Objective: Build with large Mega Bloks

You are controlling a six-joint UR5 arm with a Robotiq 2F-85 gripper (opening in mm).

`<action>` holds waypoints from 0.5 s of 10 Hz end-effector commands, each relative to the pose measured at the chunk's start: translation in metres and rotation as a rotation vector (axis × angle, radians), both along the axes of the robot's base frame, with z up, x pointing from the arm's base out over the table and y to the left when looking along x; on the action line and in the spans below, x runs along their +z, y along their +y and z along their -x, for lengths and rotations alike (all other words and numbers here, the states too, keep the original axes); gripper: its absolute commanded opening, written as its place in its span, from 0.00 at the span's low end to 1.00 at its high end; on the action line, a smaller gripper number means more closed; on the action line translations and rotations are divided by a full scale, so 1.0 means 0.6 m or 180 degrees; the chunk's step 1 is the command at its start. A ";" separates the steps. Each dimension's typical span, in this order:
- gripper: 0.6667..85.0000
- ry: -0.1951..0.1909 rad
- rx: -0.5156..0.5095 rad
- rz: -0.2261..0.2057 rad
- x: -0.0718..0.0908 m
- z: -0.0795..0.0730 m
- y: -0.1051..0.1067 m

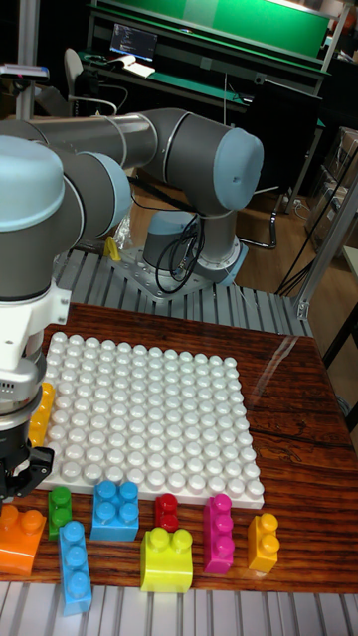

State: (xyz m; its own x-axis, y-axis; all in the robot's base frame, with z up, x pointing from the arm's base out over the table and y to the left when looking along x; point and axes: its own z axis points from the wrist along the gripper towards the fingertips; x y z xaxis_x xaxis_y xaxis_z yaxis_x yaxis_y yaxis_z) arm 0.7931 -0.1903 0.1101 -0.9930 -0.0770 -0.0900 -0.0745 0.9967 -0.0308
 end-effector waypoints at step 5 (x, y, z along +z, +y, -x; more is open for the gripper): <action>0.00 0.0000 -0.0116 -0.0022 0.001 -0.001 -0.001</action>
State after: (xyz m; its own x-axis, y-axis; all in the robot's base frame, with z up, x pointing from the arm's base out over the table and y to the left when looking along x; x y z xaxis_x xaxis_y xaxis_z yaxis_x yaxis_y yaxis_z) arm 0.7919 -0.1921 0.1098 -0.9947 -0.0617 -0.0817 -0.0591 0.9977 -0.0345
